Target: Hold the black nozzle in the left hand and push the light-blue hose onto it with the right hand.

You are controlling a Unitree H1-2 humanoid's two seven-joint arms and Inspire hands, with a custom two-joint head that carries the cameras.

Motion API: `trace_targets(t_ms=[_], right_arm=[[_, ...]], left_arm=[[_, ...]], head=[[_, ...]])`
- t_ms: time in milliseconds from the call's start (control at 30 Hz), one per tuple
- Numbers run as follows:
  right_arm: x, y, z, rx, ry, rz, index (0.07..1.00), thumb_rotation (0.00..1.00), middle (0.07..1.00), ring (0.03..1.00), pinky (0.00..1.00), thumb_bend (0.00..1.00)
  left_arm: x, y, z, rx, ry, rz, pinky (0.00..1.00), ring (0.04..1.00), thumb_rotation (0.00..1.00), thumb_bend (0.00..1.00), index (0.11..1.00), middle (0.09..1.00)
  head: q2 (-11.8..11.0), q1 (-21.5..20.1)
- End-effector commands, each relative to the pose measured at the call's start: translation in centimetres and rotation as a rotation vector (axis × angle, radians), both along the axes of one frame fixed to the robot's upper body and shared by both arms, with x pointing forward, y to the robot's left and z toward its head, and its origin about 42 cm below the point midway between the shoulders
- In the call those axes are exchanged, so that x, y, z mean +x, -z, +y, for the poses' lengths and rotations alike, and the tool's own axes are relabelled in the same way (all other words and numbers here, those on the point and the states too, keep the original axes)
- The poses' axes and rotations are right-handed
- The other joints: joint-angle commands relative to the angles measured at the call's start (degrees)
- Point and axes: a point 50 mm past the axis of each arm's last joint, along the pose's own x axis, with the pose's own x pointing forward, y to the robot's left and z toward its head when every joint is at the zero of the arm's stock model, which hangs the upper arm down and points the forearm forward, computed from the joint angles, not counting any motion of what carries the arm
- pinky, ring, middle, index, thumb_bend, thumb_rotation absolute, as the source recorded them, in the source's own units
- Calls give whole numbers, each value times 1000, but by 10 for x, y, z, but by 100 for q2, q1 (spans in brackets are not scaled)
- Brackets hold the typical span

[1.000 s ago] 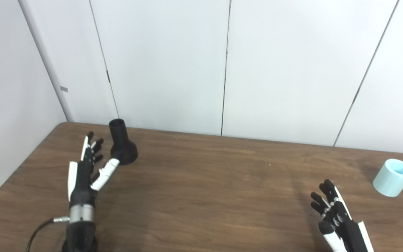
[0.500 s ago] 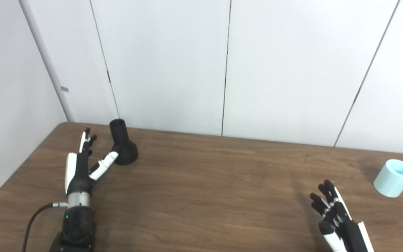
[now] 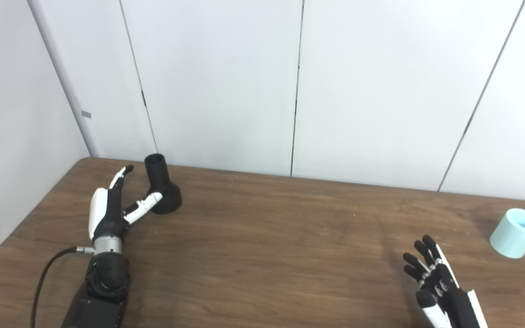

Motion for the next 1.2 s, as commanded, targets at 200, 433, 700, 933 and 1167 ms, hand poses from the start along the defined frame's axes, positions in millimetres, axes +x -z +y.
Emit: trace_targets(t_ms=[200, 433, 700, 933, 1167], right_arm=[[-16, 20, 4, 23, 4, 88, 964, 698, 943, 877, 860, 800], [-17, 18, 5, 19, 4, 92, 965, 698, 940, 878, 861, 797], [-20, 15, 5, 12, -3, 92, 966, 698, 937, 875, 860, 795], [-21, 13, 6, 5, -3, 92, 966, 699, 937, 874, 859, 796], [-22, 13, 6, 2, -4, 94, 966, 699, 937, 875, 860, 795]], left_arm=[[24, -30, 3, 37, 35, -57, 1000, 931, 492, 743, 676, 937], [33, -29, 7, 75, 23, -18, 1000, 922, 429, 716, 590, 892], [41, -29, 5, 85, 32, 23, 1000, 935, 412, 711, 576, 879], [47, -30, 3, 122, 47, 45, 1000, 956, 412, 721, 586, 883], [51, -27, -2, 151, 62, 59, 1000, 957, 413, 729, 593, 879]], head=[[52, 1], [97, -30], [130, -56], [143, -92], [153, -105]])
